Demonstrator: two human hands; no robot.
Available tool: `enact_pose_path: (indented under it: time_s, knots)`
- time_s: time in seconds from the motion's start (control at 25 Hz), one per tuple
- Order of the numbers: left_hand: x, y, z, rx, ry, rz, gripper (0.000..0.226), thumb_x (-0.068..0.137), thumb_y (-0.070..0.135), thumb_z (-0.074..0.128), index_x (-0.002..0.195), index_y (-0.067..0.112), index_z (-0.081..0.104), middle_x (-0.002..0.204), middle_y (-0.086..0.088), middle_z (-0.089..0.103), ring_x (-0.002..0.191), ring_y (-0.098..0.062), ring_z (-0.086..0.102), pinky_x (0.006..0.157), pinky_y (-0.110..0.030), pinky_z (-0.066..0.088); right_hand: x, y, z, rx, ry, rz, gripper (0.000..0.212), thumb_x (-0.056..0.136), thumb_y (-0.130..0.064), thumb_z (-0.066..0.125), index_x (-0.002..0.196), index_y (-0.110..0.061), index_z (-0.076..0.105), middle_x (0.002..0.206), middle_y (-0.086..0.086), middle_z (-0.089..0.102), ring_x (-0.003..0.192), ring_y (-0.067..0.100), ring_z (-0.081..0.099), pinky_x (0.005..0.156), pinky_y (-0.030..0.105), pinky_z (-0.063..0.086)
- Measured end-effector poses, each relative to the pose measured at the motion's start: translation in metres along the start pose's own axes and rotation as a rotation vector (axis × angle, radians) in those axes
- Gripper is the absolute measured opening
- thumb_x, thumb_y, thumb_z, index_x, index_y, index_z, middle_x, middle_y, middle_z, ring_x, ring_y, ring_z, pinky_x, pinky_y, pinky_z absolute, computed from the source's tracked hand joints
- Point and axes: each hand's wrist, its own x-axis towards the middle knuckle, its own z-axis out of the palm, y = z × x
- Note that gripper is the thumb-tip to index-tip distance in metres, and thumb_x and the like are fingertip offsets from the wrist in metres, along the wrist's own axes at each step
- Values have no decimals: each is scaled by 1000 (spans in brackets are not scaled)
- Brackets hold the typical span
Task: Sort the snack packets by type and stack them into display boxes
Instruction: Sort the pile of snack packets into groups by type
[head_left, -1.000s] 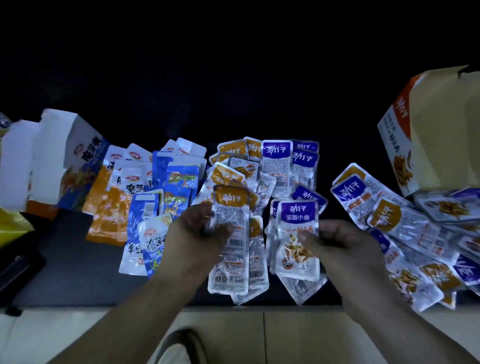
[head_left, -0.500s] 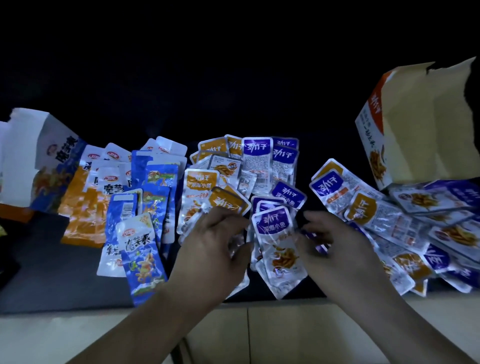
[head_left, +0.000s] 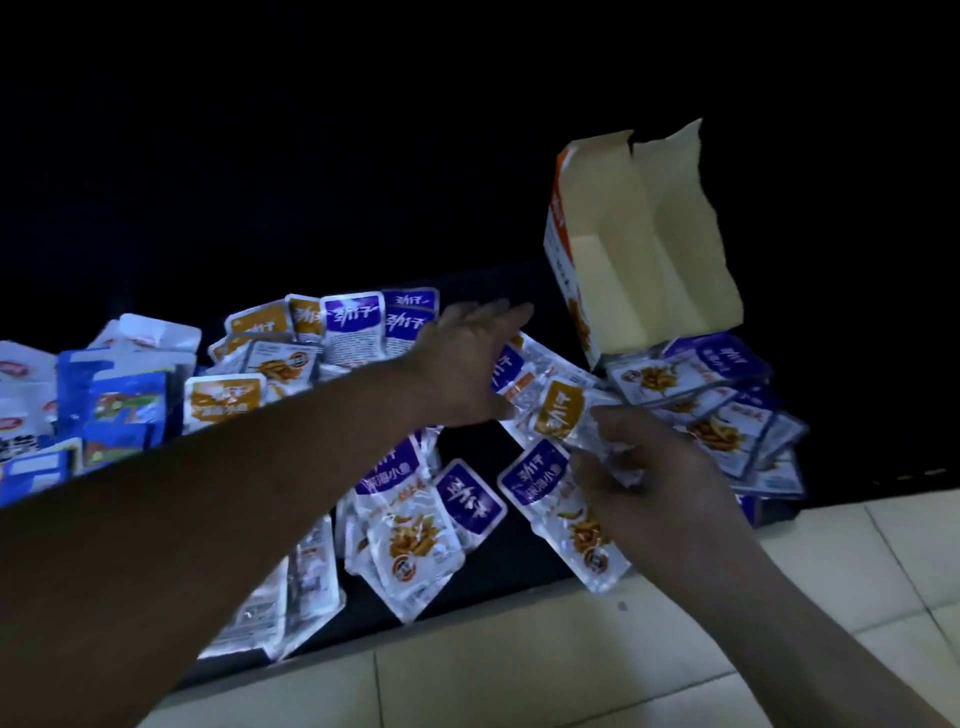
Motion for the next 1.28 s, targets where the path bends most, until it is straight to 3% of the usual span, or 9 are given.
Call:
enact_pose_path:
  time_s: [0.2,0.36,0.44,0.52,0.64,0.76,0.96,1.04,1.28]
  knots:
    - [7,2,-5,-48,59,-30,98,69,46,92,151,28,42,139,-3,49,126,-26,51,99,-37,46,-5,15,-3,-32,-32,-45,40,92,-30,68,131,-34,59,110,-21,62,107,4,63,89,31,55]
    - [-30,-4,-15,-509,256,-109,46,81,26,87,116,23,58,104,7,68,92,-11,71,73,-32,60,-2,11,1,32,7,-22,38,94,-36,68,130,-41,56,115,-25,61,107,-8,58,90,26,54]
    - [-58,-12,-25,-771,346,-118,37,86,20,84,112,22,59,98,6,74,86,-9,74,73,-32,62,-3,-1,5,151,50,-35,41,94,-30,70,129,-46,54,115,-30,57,101,-20,54,81,8,48]
    - [-94,-18,-32,-1014,420,-182,33,86,16,82,112,20,61,100,1,78,89,-17,77,78,-39,63,-3,-21,10,359,21,35,45,95,-24,71,132,-43,54,115,-25,62,97,-21,57,77,4,50]
    - [-147,-20,-22,-1318,335,-327,36,84,13,80,115,14,62,103,-7,79,95,-29,76,84,-48,60,-8,-55,25,694,-167,114,36,95,-23,70,127,-36,62,106,-12,76,100,1,71,90,29,59]
    - [-186,-19,-1,-1458,347,-394,40,77,18,81,112,11,63,99,-10,77,90,-25,74,73,-36,60,-15,-76,51,864,-317,189,36,97,-21,66,130,-36,64,114,-8,76,108,16,73,90,44,58]
    - [-206,-35,13,-1472,437,-549,8,87,12,74,93,16,72,89,-14,78,81,-31,74,70,-38,60,-12,-85,77,898,-283,343,12,96,-26,69,105,-25,76,112,-3,77,106,25,73,92,55,56]
    - [-211,-48,18,-1411,557,-665,14,90,6,74,82,17,71,85,-13,77,77,-33,73,67,-40,59,-7,-84,80,882,-191,361,8,96,-23,70,100,-22,77,105,0,78,99,26,76,91,56,57]
    - [-214,-43,28,-1367,546,-673,12,90,6,75,98,15,71,84,-5,79,66,-16,69,57,-23,55,-1,-74,74,689,19,231,8,97,-23,70,92,-23,76,86,0,78,78,24,76,63,42,60]
